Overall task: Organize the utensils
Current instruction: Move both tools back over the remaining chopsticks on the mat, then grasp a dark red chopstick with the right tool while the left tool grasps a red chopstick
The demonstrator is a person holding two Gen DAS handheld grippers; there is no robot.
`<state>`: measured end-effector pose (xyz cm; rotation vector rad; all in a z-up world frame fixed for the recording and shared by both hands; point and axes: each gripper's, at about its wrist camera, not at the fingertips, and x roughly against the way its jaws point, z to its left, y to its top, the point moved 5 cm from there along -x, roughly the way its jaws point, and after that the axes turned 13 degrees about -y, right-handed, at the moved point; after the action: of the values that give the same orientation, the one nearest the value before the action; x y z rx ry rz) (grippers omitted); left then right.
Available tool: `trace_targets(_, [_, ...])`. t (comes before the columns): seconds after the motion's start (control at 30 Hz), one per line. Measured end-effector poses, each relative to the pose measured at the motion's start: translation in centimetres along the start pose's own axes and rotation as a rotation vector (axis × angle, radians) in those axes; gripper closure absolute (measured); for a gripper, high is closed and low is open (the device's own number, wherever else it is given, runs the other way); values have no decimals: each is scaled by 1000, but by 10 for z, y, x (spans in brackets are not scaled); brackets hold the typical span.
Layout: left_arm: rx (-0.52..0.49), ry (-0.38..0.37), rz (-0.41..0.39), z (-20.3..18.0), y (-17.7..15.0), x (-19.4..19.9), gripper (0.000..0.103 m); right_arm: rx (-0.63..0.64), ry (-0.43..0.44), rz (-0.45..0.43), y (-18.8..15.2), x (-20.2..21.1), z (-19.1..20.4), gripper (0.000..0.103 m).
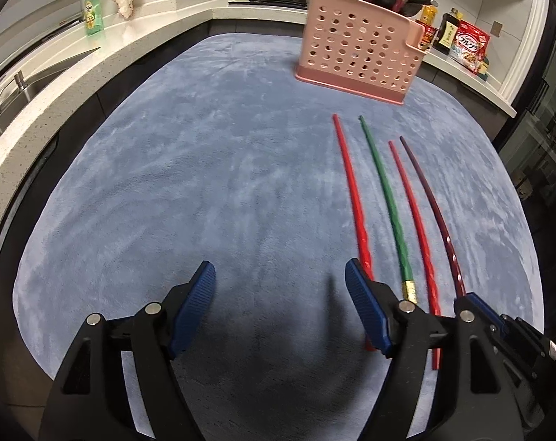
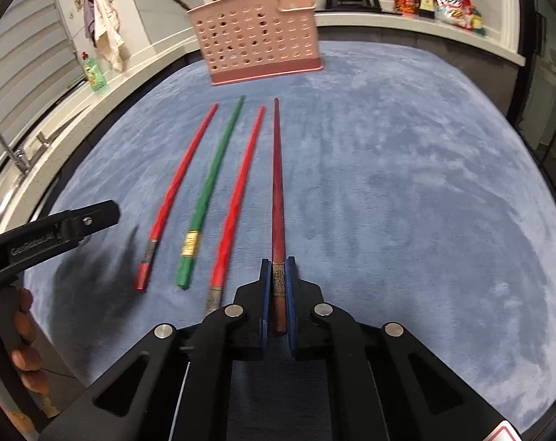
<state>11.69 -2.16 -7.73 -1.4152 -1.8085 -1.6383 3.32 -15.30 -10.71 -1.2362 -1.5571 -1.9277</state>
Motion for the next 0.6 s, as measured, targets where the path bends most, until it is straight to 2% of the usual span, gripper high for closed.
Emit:
trace_targets(0.17, [-21,-22,16,-13,-7,-3,32,-58,-7,14,-1,-1,-22,96])
trace_targets(0.4, [-80,-35,48,-36,-20,-15,32,-76,13,22,-5,-2,-26,96])
trace_targets(0.57, [-108,-23,67,-43,-25,-22,45,-84,23,27,-5,-3,-27,96])
trace_targets(0.6, [-115,-22,65,-44,-25,-23,51,-84,24,27,-5,-3,-27,96])
